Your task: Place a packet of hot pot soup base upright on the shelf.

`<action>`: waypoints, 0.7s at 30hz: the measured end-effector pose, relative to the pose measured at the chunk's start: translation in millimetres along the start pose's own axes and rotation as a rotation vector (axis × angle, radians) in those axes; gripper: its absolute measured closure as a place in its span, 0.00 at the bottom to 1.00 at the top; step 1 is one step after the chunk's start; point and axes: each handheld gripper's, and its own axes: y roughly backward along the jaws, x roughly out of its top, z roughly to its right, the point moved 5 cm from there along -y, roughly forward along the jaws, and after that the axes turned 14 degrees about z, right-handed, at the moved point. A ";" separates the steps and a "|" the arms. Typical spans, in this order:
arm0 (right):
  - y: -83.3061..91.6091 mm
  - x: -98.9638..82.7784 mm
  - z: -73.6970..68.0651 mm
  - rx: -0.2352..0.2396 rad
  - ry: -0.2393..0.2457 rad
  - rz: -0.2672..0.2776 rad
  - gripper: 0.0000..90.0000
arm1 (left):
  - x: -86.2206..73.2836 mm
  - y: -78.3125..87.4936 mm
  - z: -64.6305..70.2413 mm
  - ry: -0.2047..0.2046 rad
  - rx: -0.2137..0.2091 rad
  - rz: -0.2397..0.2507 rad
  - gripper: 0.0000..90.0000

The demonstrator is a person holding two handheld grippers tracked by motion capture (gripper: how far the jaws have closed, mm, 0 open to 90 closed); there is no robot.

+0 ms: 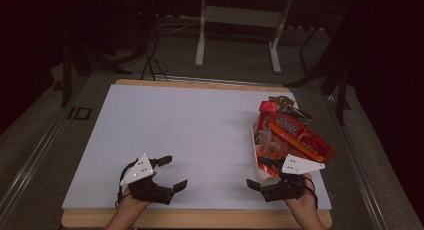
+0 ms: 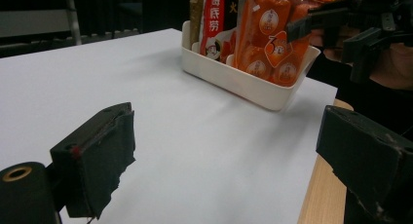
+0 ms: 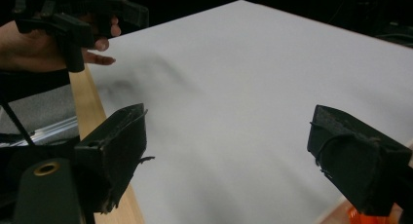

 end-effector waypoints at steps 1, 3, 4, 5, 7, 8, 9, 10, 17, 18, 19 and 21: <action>0.8 -1.0 0.1 -0.002 0.001 -0.005 0.15 | -0.1 0.0 0.4 -0.003 0.000 -0.002 0.08; 3.2 -2.2 0.1 -0.007 0.003 -0.009 0.15 | -0.3 -0.3 1.3 -0.006 -0.004 -0.003 0.08; 4.9 -2.7 0.0 -0.005 -0.006 -0.009 0.15 | -0.4 -0.3 1.7 -0.008 -0.005 -0.004 0.08; 6.5 -3.6 -0.1 -0.009 -0.011 -0.007 0.15 | -0.6 -0.4 2.0 -0.008 -0.006 -0.004 0.08; 9.4 -6.0 -0.9 -0.015 -0.013 -0.013 0.15 | -1.3 -0.8 2.3 -0.011 -0.007 -0.006 0.08; 10.8 -6.7 -0.8 -0.025 -0.004 -0.016 0.15 | -1.6 -1.0 2.4 -0.010 -0.009 -0.007 0.08; 12.0 -6.7 -0.7 -0.027 0.000 -0.015 0.15 | -2.0 -1.2 2.5 -0.008 -0.009 -0.008 0.08; 12.0 -6.7 -0.7 -0.027 0.000 -0.015 0.15 | -2.0 -1.2 2.5 -0.008 -0.009 -0.008 0.08; 11.7 -6.0 3.3 -0.039 -0.012 0.002 0.15 | -1.3 -0.6 2.9 -0.011 -0.012 -0.002 0.08; 11.8 -5.8 3.7 -0.039 -0.013 0.004 0.15 | -1.2 -0.4 2.7 -0.009 -0.012 0.001 0.08; 12.0 -5.8 4.2 -0.040 -0.015 0.008 0.15 | -1.2 -0.4 2.5 -0.007 -0.012 0.000 0.08; 12.6 -5.5 4.8 -0.043 -0.015 0.011 0.15 | -1.3 -0.3 2.5 -0.008 -0.011 0.002 0.08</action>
